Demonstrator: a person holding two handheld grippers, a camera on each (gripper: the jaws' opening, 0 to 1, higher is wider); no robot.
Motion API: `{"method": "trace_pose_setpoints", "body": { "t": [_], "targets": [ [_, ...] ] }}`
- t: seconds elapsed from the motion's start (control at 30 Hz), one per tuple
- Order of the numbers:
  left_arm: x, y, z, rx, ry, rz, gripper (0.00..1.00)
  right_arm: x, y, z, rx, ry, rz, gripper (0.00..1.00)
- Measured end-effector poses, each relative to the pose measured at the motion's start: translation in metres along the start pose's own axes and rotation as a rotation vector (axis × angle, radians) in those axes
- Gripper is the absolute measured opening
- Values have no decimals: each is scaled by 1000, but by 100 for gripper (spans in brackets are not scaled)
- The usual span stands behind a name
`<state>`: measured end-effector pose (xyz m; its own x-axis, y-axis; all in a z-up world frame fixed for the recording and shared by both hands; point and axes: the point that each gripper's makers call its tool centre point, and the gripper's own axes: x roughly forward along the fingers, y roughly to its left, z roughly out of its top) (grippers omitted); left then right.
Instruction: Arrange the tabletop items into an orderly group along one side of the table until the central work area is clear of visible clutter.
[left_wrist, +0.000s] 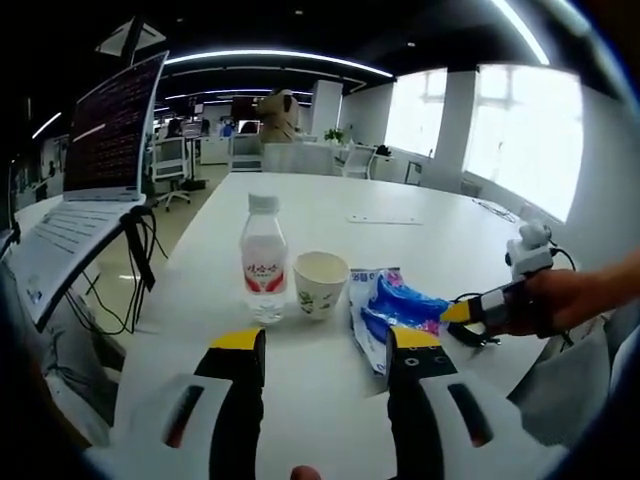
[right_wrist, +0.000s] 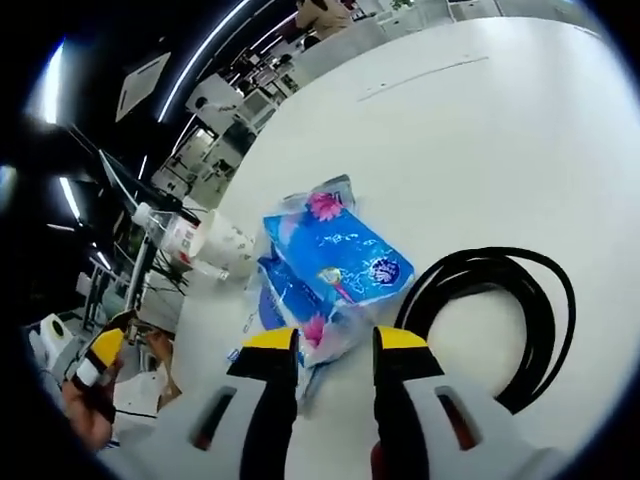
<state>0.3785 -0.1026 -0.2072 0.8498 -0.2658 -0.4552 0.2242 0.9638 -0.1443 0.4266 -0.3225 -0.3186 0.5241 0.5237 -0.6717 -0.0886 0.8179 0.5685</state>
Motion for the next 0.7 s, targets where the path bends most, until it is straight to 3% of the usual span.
{"method": "trace_pose_setpoints", "body": {
  "t": [0.43,0.53,0.7],
  "targets": [
    [-2,2,-3,-4,2,4,48,2,-8,-3,34,4,-11,16],
    [-1,1,-3,-7,3,2,48,0,-9,-3,18,-4,-15,5],
    [0,-1,-6,-8,7,-2,48,-3,-11,-5,13,-3,-10,3]
  ]
}}
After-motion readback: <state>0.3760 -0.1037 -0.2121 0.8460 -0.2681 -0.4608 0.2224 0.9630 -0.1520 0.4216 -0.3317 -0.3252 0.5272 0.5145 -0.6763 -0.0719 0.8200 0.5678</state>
